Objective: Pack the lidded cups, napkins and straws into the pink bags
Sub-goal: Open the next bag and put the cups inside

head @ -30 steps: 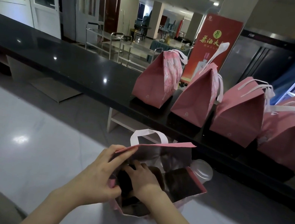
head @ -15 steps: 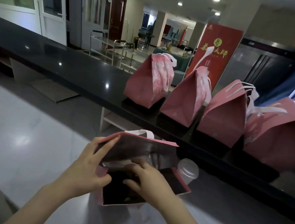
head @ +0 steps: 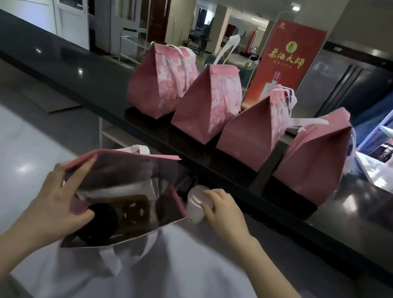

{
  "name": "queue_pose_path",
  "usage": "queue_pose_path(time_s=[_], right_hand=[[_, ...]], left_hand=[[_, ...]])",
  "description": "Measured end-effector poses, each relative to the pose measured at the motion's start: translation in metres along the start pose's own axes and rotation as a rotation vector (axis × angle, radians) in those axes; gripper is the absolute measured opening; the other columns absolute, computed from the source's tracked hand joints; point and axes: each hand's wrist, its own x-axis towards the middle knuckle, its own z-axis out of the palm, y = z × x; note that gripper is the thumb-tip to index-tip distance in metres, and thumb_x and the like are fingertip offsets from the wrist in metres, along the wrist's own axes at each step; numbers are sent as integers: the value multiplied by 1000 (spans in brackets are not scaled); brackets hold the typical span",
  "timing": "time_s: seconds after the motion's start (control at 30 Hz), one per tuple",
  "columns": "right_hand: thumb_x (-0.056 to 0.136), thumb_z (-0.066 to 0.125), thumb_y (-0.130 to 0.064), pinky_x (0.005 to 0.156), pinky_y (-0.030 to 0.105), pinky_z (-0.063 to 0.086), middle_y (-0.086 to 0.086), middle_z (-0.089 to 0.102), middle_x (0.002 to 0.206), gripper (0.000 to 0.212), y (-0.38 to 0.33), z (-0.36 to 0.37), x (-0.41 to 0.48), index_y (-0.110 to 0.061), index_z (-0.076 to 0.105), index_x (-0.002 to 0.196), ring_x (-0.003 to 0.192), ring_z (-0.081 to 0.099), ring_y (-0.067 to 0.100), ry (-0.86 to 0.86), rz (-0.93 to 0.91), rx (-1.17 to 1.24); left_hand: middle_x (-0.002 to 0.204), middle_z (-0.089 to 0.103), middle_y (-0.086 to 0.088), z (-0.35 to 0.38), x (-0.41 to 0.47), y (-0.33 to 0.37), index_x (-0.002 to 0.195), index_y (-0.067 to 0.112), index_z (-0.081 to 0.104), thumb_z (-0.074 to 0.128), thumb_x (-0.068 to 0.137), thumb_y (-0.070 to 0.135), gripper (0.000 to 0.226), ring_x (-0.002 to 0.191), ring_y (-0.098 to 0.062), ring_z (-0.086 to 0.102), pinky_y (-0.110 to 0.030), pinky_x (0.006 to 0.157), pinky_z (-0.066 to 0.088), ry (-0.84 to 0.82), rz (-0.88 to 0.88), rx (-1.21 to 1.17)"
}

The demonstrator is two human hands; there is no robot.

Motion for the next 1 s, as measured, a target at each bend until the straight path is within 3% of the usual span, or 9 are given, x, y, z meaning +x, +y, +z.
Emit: queue_pose_path(time_s=[0.2,0.33,0.47,0.57,0.7,0.9,1.0], right_hand=[[92,51,-35,99,40,38,7,32,148,57,19,34,29,-25,32,144,128,37,32,-242,12,-189],[90,52,-47,99,45,41,11,25,151,68,25,51,44,-36,17,147,128,38,38,-315,40,-229],[93,45,-52,93,43,45,14,29,150,60,30,59,59,-41,19,146,122,46,40,-382,52,-181],[95,46,-46,88,43,48,15,32,147,54,29,61,59,-39,26,144,122,44,40,-319,12,-195],[85,61,-41,89,43,49,11,30,141,62,27,57,46,-37,33,141,123,32,36,-231,-64,-233],[81,65,-45,83,35,48,1,41,139,70,19,37,5,-33,36,144,122,33,26,-109,-83,-184],[77,71,-43,75,38,52,1,42,138,70,10,3,-16,-32,43,140,121,34,26,21,-87,-122]], left_hand=[[143,20,3,6,-23,19,150,45,12,71,66,28,105,132,-24,30,-41,106,35,18,-3,22],[147,19,0,7,-32,25,152,43,10,76,67,17,110,135,-23,29,-34,105,34,-8,38,44],[146,18,4,5,-35,30,152,44,8,78,66,9,116,136,-18,27,-28,105,32,-23,40,88],[147,17,4,3,-37,32,152,46,6,78,66,8,118,138,-16,26,-27,105,32,-21,27,81],[148,16,9,3,-39,33,152,46,6,76,67,7,116,139,-10,23,-23,106,29,-21,25,77],[146,15,9,5,-34,32,151,46,6,73,70,9,112,137,-7,22,-6,99,23,-37,54,74],[147,15,7,5,-26,26,153,41,9,72,71,9,108,138,-12,22,-17,104,30,-35,66,67]])
